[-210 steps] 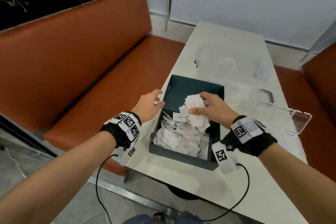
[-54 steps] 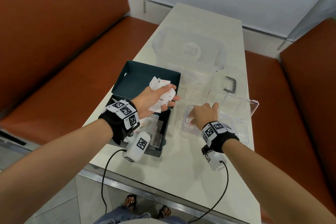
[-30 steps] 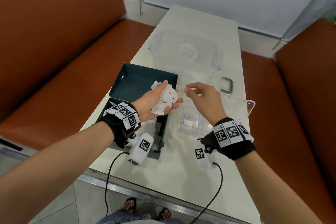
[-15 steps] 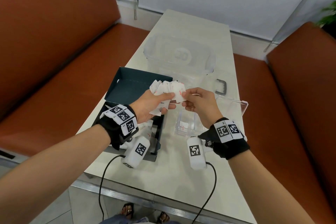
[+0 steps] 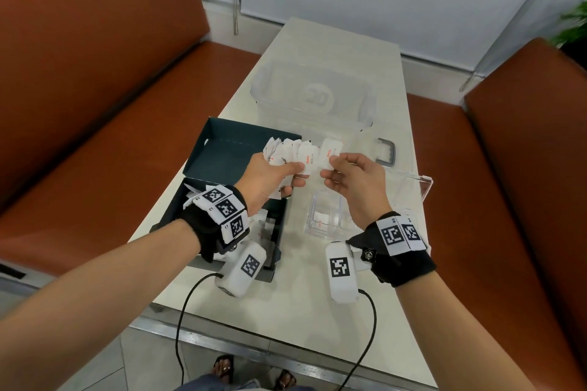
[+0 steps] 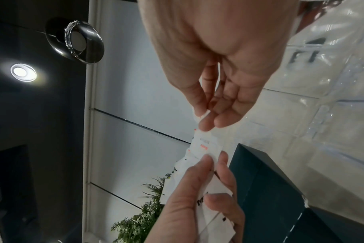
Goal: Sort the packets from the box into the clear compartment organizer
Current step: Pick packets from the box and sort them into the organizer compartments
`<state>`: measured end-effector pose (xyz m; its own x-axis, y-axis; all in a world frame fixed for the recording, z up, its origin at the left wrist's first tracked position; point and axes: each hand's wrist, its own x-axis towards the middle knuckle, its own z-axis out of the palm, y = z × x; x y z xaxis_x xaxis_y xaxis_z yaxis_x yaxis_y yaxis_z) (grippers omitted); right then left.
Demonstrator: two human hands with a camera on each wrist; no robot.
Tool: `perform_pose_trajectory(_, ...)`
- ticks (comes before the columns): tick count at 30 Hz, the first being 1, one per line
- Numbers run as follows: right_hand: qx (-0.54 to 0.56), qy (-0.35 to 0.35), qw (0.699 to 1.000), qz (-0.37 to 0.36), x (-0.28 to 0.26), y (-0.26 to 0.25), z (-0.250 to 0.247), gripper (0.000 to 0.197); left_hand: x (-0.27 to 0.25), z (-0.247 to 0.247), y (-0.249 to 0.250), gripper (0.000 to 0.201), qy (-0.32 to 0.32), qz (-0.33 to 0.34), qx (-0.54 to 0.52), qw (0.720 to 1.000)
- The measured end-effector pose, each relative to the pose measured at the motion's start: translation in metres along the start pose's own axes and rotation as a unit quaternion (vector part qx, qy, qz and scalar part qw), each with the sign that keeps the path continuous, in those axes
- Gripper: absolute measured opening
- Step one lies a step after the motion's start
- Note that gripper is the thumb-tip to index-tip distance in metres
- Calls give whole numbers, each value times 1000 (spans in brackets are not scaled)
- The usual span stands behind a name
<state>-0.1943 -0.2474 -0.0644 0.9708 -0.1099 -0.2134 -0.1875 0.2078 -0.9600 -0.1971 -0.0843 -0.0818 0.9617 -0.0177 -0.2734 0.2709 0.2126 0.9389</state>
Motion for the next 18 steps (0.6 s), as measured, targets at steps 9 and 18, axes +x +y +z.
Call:
perform_pose_trajectory(9, -30, -2, 999, -18, -2, 9, 1, 8, 2, 0, -2, 22, -3, -3, -22, 1000)
perform_pose_trajectory(18, -115, 19, 993, -24, 1, 17, 5, 23, 1, 2, -5, 24, -49, 13, 21, 999)
